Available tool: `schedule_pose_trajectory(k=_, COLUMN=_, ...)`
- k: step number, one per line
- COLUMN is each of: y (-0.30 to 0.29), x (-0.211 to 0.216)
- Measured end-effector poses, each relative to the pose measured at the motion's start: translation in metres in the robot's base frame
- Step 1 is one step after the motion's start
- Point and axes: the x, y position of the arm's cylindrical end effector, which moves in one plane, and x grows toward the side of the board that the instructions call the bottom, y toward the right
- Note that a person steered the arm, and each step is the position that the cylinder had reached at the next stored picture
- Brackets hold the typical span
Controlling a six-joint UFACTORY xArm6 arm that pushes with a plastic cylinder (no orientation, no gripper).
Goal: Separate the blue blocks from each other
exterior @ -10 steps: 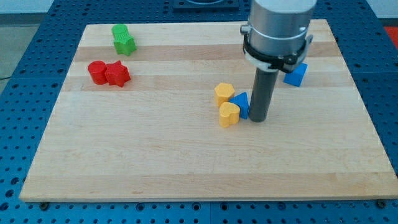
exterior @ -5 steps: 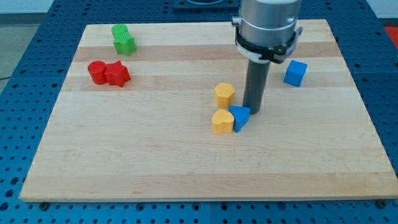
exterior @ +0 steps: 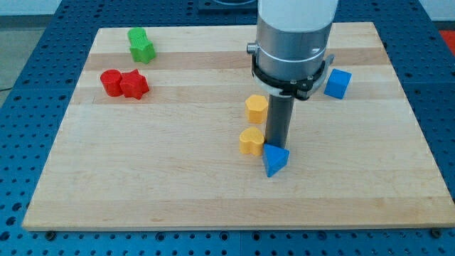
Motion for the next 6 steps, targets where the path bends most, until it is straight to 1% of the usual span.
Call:
schedule_pose_trajectory(k=1, y=0.000, x=0.020)
schedule_pose_trajectory(k=2, y=0.000, x=0.049)
schedule_pose_trajectory(k=3, y=0.012, x=0.026)
schedule_pose_trajectory(k=4, y=0.030, x=-0.055)
schedule_pose_trajectory(k=5, y=0.015, x=-0.155)
schedule_pose_trajectory(k=6, y=0.070, x=-0.211)
